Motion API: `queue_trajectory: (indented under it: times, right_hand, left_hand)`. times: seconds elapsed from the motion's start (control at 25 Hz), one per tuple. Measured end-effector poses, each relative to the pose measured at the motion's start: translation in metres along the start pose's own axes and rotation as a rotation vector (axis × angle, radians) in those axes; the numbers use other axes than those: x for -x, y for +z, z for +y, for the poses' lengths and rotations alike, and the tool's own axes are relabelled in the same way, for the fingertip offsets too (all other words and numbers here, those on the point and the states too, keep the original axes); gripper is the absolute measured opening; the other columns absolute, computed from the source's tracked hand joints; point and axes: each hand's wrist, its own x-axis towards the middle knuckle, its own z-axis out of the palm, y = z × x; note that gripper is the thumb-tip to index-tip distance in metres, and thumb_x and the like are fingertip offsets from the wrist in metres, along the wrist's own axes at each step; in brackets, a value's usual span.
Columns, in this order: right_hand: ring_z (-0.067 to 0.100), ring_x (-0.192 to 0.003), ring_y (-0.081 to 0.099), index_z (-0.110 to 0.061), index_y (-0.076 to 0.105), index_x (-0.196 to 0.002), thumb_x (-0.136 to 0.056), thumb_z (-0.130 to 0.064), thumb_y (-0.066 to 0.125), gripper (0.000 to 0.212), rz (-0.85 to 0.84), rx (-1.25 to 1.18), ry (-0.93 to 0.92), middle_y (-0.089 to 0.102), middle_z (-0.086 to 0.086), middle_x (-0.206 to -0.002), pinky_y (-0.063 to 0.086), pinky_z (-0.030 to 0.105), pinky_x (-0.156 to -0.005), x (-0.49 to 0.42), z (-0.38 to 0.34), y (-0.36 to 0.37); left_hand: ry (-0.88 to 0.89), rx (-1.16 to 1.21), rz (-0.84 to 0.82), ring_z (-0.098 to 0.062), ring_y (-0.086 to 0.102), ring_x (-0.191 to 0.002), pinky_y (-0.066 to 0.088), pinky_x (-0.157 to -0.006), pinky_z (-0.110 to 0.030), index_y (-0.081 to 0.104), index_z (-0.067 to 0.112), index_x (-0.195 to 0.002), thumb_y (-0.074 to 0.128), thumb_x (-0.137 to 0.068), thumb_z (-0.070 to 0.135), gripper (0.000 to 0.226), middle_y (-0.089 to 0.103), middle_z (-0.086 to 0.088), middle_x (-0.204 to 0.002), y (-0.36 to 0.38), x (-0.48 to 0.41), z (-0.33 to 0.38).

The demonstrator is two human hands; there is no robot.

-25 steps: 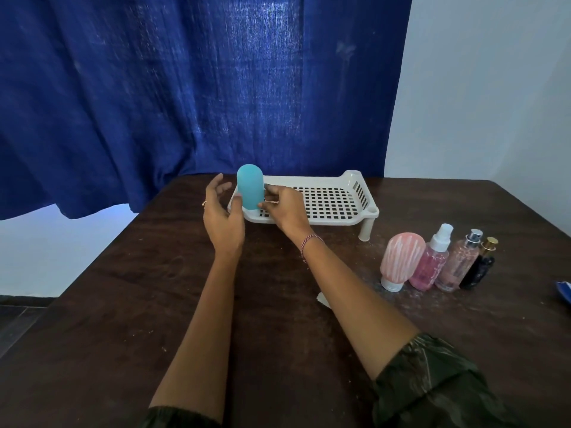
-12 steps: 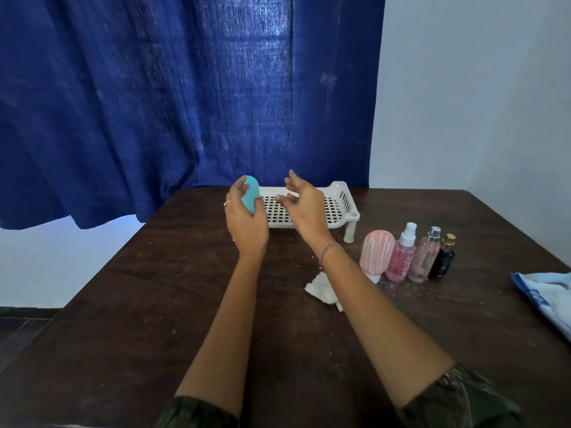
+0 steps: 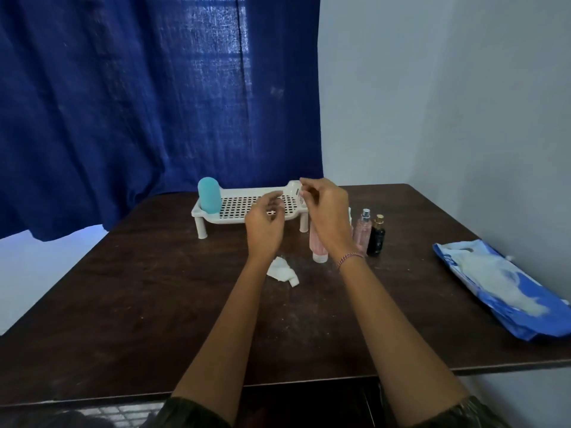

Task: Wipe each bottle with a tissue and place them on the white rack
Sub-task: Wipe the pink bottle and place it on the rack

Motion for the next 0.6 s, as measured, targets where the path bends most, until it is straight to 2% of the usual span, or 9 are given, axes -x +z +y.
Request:
queue_trajectory:
  times: [0.16, 0.28, 0.36, 0.44, 0.48, 0.6]
  right_hand:
    - [0.016, -0.096, 0.06, -0.014, 0.068, -0.109, -0.09, -0.016, 0.06, 0.021, -0.071, 0.381, -0.041, 0.067, 0.003, -0.106, 0.049, 0.026, -0.078, 0.009, 0.016, -0.037]
    - [0.019, -0.102, 0.056, -0.014, 0.063, -0.118, -0.076, -0.009, 0.074, 0.043, -0.229, 0.59, -0.011, 0.066, 0.005, -0.112, 0.053, 0.034, -0.078, 0.012, 0.027, -0.048]
    - [0.021, -0.101, 0.056, -0.015, 0.063, -0.118, -0.069, -0.004, 0.078, 0.052, -0.27, 0.638, -0.004, 0.066, 0.005, -0.11, 0.053, 0.036, -0.076, 0.015, 0.03, -0.048]
    - [0.022, -0.097, 0.056, -0.017, 0.066, -0.112, -0.077, -0.004, 0.07, 0.037, -0.274, 0.658, -0.018, 0.067, 0.007, -0.104, 0.05, 0.033, -0.072, 0.017, 0.03, -0.047]
    - [0.022, -0.097, 0.057, -0.017, 0.066, -0.112, -0.083, -0.005, 0.064, 0.032, -0.273, 0.66, -0.021, 0.067, 0.007, -0.103, 0.048, 0.032, -0.071, 0.018, 0.03, -0.047]
    - [0.021, -0.101, 0.058, -0.02, 0.062, -0.119, -0.088, -0.01, 0.058, 0.033, -0.244, 0.638, -0.031, 0.066, 0.005, -0.11, 0.048, 0.03, -0.074, 0.022, 0.036, -0.044]
  left_hand:
    - [-0.055, -0.04, -0.175, -0.01, 0.059, -0.104, 0.042, -0.073, 0.001, 0.057, 0.006, -0.127, 0.059, -0.091, 0.01, 0.036, 0.065, -0.008, -0.121, 0.019, 0.017, -0.006]
    - [-0.091, -0.073, -0.249, -0.012, 0.06, -0.106, 0.042, -0.082, 0.0, 0.057, 0.003, -0.127, 0.061, -0.089, 0.004, 0.038, 0.064, -0.009, -0.121, 0.027, 0.023, -0.007]
    - [-0.098, -0.094, -0.254, -0.014, 0.062, -0.105, 0.046, -0.092, -0.015, 0.061, 0.003, -0.123, 0.062, -0.088, 0.003, 0.035, 0.067, -0.009, -0.118, 0.03, 0.023, -0.007]
    - [-0.098, -0.093, -0.261, -0.013, 0.065, -0.1, 0.049, -0.097, -0.026, 0.066, 0.004, -0.117, 0.063, -0.087, 0.002, 0.03, 0.069, -0.008, -0.112, 0.03, 0.021, -0.005]
    - [-0.097, -0.09, -0.262, -0.012, 0.065, -0.098, 0.05, -0.096, -0.027, 0.068, 0.004, -0.114, 0.063, -0.086, 0.001, 0.028, 0.07, -0.008, -0.11, 0.031, 0.021, -0.005]
    - [-0.102, -0.085, -0.24, -0.009, 0.066, -0.091, 0.052, -0.092, -0.024, 0.07, 0.006, -0.107, 0.064, -0.085, -0.001, 0.025, 0.072, -0.006, -0.104, 0.032, 0.02, -0.004]
